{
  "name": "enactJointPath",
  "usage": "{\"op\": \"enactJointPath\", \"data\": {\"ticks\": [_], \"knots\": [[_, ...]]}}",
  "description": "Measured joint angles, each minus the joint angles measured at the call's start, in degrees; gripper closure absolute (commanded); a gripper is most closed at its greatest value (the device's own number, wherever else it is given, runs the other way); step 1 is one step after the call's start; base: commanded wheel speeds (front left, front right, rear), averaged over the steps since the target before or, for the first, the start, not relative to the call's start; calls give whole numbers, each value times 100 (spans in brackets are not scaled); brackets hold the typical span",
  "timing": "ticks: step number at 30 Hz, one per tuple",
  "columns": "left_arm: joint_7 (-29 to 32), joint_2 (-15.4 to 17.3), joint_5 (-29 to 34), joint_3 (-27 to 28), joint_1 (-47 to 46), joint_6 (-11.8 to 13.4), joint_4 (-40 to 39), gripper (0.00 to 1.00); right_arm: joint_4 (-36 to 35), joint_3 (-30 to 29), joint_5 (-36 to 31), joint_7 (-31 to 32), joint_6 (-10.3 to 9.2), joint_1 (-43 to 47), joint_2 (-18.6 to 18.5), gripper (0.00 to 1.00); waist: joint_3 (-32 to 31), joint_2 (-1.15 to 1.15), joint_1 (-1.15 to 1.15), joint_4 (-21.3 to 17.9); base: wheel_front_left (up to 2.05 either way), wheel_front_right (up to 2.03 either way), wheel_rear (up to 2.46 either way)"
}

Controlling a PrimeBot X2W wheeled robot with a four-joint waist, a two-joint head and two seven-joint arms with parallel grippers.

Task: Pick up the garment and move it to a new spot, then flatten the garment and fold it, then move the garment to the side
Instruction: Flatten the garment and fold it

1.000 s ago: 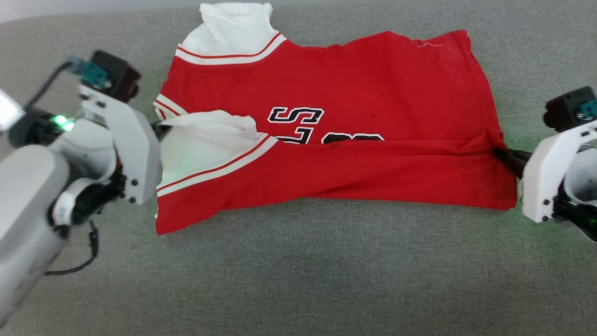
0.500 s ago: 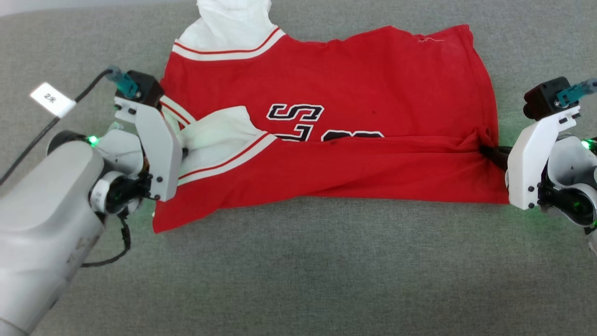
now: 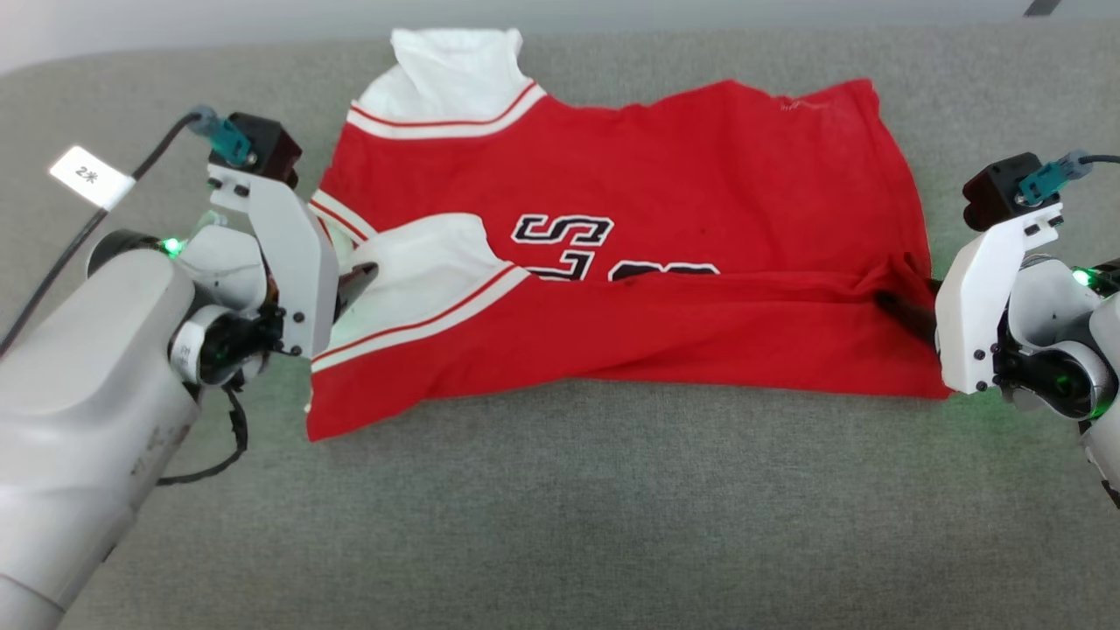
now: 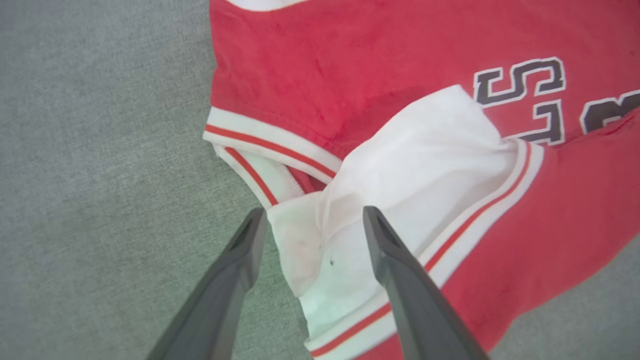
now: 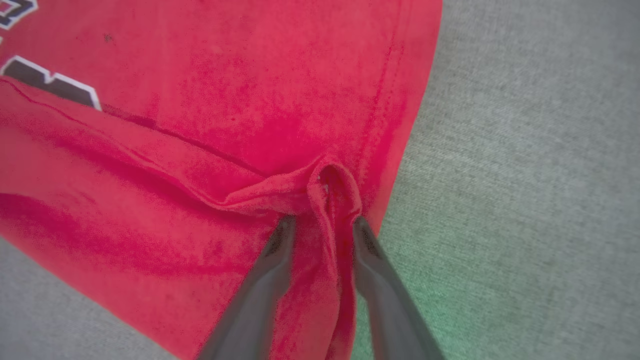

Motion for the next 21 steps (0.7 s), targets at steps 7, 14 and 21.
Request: {"op": "enactJointPath", "data": {"ticks": [7, 14, 21], "knots": [[224, 169, -119, -1, 252, 252, -391, 0, -20, -120, -69, -566, 0, 21, 7, 0, -352, 0, 0, 46, 0, 0, 0], [613, 491, -379, -26, 815, 709, -918, 0, -350, -626, -439, -1688, 0, 359, 66, 0, -690, 0, 0, 28, 0, 0, 0], [754, 713, -706, 3, 1434, 1018, -1222, 0, -983, -1538, -903, -2455, 0, 1089, 137, 0, -823, 0, 0, -199, 0, 0, 0]]}}
